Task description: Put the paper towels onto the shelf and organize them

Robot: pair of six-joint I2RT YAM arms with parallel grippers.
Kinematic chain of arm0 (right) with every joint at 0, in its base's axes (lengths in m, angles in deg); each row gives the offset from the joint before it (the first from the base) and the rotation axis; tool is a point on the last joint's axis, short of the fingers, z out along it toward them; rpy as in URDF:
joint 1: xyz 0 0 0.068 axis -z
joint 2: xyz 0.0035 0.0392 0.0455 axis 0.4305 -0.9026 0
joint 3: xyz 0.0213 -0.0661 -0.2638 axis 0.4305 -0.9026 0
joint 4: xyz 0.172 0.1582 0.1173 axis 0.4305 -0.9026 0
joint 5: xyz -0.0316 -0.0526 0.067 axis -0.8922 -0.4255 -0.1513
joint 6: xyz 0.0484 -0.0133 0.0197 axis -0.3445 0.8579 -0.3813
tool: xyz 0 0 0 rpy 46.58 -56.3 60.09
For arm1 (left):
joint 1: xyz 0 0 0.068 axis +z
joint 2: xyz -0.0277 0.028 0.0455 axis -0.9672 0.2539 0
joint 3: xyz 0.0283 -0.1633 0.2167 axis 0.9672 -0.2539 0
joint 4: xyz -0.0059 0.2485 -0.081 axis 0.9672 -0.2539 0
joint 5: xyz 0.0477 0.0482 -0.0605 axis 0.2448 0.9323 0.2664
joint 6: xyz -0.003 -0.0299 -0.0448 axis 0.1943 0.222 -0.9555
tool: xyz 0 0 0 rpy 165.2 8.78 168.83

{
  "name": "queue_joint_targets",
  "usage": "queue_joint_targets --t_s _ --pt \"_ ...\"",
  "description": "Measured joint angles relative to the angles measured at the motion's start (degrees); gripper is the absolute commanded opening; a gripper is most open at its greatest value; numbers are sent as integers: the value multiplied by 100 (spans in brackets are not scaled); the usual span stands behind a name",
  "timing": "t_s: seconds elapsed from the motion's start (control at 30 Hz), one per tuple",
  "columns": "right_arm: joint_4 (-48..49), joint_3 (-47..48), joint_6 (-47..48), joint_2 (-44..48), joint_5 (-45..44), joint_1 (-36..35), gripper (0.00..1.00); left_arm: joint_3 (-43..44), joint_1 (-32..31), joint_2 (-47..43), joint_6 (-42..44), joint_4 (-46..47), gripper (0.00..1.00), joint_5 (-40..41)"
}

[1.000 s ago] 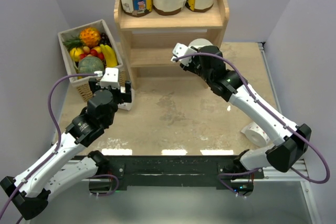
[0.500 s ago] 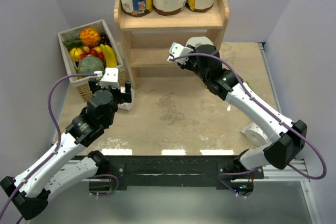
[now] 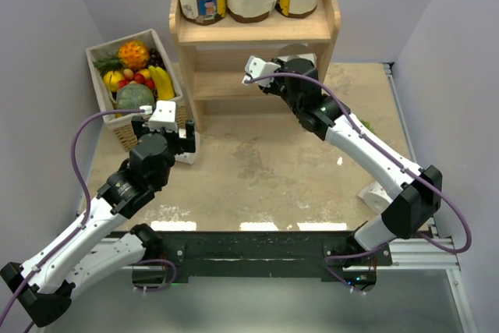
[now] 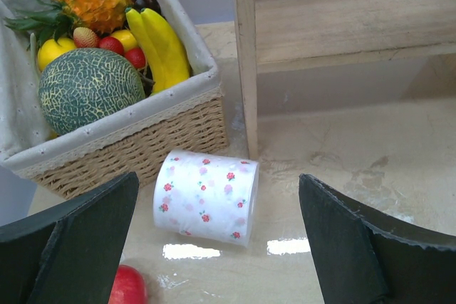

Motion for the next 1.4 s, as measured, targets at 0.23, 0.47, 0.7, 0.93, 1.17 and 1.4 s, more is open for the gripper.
queue_joint_targets --t_s 0.23,0.47,0.7,0.93,1.17,1.4 --pt "170 118 166 -111 -201 70 61 0 0 -26 0 2 100 -15" --pt "210 208 146 42 -232 105 49 0 0 -26 0 2 100 -50" --pt "166 122 -120 442 -170 105 30 0 0 -26 0 2 100 -72" --pt "136 -446 -313 726 -103 122 27 0 0 -46 0 0 100 -96" --pt "219 -575 -376 389 -79 313 25 0 0 -48 0 2 100 -111" --pt "767 -553 -358 101 -57 450 24 0 0 -48 -2 0 100 -107"
